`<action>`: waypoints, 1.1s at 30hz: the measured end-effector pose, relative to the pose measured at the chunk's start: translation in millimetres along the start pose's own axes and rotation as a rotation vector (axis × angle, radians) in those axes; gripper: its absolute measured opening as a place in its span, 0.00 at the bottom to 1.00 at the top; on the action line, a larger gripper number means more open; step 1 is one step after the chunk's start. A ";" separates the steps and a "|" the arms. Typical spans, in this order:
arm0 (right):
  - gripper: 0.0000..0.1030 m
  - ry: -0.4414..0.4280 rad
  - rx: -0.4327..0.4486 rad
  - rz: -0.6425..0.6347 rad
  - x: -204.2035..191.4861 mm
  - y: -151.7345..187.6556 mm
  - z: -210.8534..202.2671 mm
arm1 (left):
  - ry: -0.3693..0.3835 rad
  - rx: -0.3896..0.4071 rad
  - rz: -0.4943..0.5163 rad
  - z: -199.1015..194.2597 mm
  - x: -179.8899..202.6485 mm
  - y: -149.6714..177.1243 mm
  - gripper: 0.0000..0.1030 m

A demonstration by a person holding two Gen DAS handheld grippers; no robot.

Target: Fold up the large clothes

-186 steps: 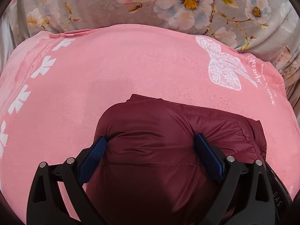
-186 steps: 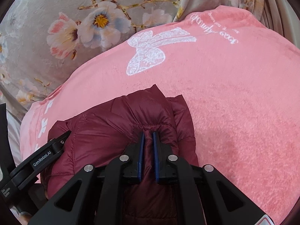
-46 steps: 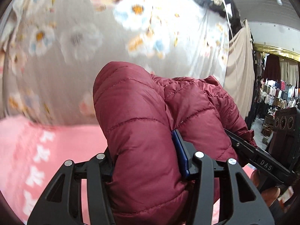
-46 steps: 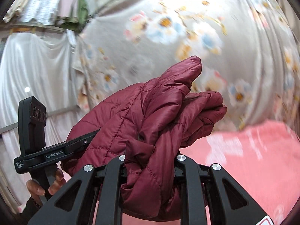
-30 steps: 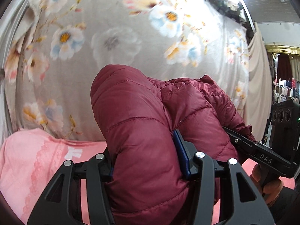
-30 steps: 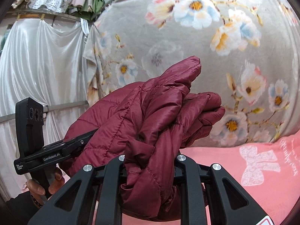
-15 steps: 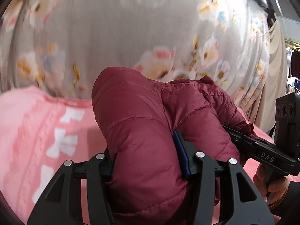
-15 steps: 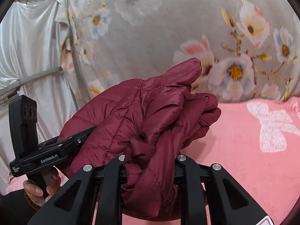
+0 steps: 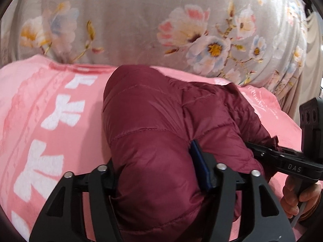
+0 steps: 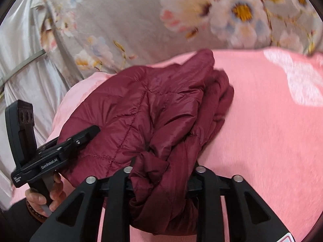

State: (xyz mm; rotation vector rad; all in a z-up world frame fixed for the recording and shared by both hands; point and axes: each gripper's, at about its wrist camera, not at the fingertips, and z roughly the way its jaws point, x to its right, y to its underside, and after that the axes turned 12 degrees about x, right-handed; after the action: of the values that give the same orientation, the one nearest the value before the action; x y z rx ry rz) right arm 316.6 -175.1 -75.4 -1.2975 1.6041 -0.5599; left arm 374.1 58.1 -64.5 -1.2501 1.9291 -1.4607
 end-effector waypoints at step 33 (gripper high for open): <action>0.00 0.413 -0.155 -0.302 -42.7 47.1 -20.0 | -0.526 -0.250 -0.061 -26.4 26.8 36.7 0.89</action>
State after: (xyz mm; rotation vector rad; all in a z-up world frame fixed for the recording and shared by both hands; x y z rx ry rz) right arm 275.3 -124.5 -88.5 -1.6334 1.8219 -0.9550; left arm 325.6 51.5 -83.5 -1.6202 1.7476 -0.8114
